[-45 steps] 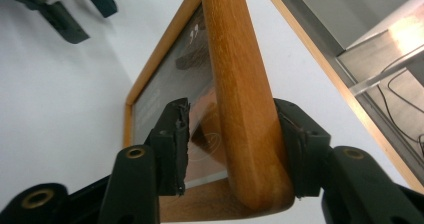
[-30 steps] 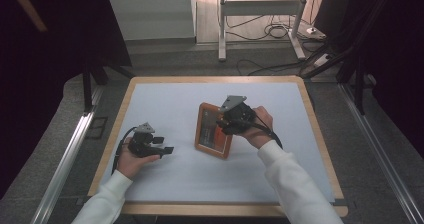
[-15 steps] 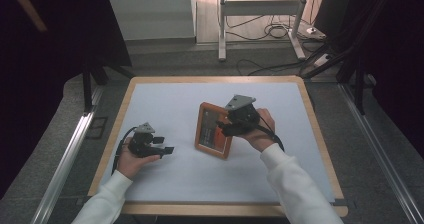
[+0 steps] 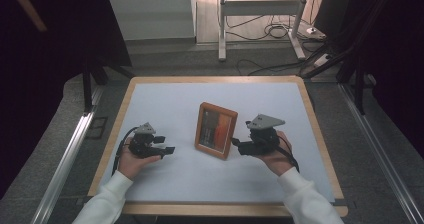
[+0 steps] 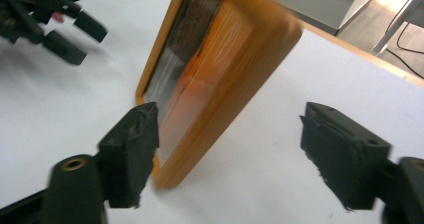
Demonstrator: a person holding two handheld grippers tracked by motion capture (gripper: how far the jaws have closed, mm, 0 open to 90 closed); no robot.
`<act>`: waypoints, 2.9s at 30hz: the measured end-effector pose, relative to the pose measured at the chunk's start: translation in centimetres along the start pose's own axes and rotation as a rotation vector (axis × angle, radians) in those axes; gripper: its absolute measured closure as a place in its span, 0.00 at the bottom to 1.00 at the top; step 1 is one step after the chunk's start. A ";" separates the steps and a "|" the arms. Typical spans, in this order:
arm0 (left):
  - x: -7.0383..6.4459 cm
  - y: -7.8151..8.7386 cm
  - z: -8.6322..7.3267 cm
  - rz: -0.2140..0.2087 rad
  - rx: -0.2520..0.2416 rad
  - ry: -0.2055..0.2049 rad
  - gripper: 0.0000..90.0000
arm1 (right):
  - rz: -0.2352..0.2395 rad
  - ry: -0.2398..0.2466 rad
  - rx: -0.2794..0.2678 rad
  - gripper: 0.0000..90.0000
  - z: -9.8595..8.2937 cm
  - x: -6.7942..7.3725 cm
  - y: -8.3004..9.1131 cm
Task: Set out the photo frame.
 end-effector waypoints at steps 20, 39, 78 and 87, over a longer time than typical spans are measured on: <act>-0.6 0.0 0.2 0.000 -0.011 -0.030 0.34 | 0.124 0.133 0.075 0.99 -5.0 4.5 -2.1; -0.7 -0.2 0.1 -0.006 -0.002 -0.037 0.34 | 0.121 0.171 0.146 1.00 -4.3 6.4 -6.5; -0.6 -0.4 0.1 -0.010 0.005 -0.041 0.33 | 0.091 0.117 0.175 1.00 -5.3 3.9 -7.2; -0.7 -0.4 0.1 -0.011 0.007 -0.043 0.33 | 0.092 0.114 0.148 1.00 -5.2 3.9 -6.9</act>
Point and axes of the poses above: each handheld gripper's, and its own axes: y roughly backward along the jaws, z roughly out of its top, x roughly to its left, the point moved 2 cm from there along -y, roughly forward along the jaws, and after that the axes turned 6 degrees about x, right-handed, at the moved point
